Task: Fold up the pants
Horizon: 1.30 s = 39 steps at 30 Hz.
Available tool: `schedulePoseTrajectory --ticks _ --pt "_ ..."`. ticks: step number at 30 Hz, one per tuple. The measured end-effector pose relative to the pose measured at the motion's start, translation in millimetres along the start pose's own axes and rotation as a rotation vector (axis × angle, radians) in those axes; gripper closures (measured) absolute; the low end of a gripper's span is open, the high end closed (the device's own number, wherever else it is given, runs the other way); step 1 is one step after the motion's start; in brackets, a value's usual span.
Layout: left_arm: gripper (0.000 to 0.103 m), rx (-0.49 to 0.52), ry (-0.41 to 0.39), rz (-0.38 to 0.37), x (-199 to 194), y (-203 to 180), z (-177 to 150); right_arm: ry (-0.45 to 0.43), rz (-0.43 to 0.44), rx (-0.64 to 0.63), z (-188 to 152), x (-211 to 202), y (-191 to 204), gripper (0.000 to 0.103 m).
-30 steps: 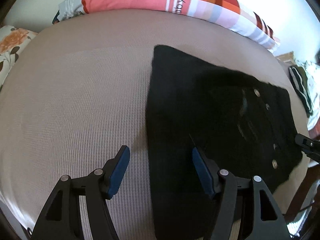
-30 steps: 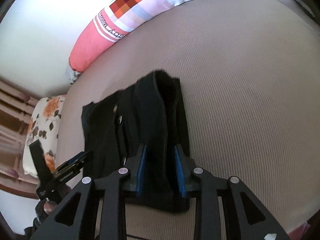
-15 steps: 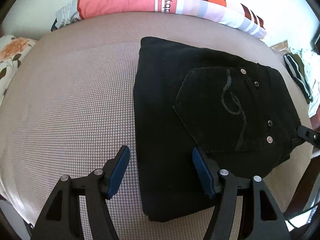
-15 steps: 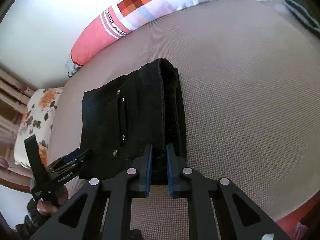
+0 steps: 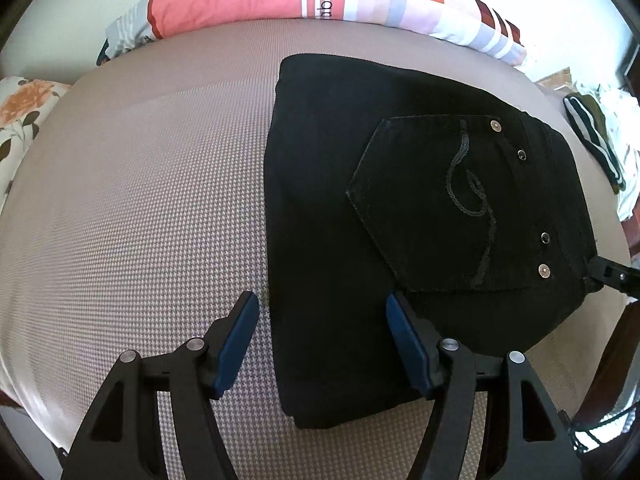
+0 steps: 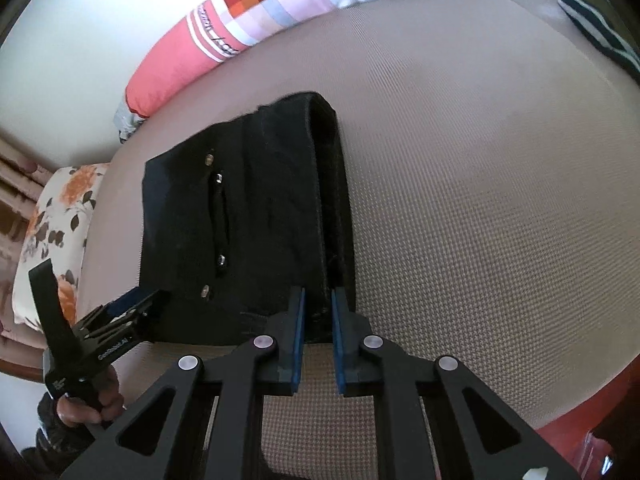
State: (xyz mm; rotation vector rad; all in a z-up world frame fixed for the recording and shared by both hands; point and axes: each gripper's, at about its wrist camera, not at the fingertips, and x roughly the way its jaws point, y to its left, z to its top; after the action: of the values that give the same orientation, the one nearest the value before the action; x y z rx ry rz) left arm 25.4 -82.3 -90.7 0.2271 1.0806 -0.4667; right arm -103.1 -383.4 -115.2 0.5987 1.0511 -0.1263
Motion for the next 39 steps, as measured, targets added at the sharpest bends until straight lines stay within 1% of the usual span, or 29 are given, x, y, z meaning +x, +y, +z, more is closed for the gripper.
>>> schedulePoseTrajectory --ticks 2,4,5,6,11,17,21,27,30,34,36,39 --pt "0.031 -0.003 -0.003 -0.001 0 2 0 0.002 0.001 -0.001 -1 0 -1 0.092" --pt "0.03 -0.011 -0.003 -0.013 1 3 0 0.006 0.003 -0.002 1 -1 -2 0.091" --pt "0.03 -0.022 -0.001 -0.024 1 5 1 0.006 0.003 0.006 0 -1 -2 0.088" --pt "0.03 -0.033 0.003 -0.034 2 7 1 0.006 0.002 0.019 1 -1 -3 0.081" --pt "0.03 -0.066 0.005 -0.078 -3 14 3 0.002 -0.014 0.036 4 -6 -7 0.066" --pt "0.03 -0.078 -0.026 -0.103 -16 22 4 -0.004 -0.013 0.023 14 -12 -3 0.062" --pt "0.03 -0.11 -0.043 -0.115 -20 33 8 -0.036 0.002 0.021 31 -12 2 0.055" --pt "0.03 -0.158 -0.045 -0.095 -16 45 18 -0.041 0.049 0.022 58 5 4 0.054" --pt "0.03 -0.182 -0.037 -0.111 -13 49 24 -0.019 0.031 0.01 63 20 1 0.054" --pt "0.03 -0.208 -0.018 -0.131 -8 55 26 0.029 0.037 0.042 63 36 -20 0.055" --pt "0.03 -0.218 -0.005 -0.141 -5 58 27 0.039 0.056 0.052 62 40 -26 0.056" --pt "0.03 -0.25 0.029 -0.188 3 63 32 0.047 0.085 0.055 62 41 -30 0.056"
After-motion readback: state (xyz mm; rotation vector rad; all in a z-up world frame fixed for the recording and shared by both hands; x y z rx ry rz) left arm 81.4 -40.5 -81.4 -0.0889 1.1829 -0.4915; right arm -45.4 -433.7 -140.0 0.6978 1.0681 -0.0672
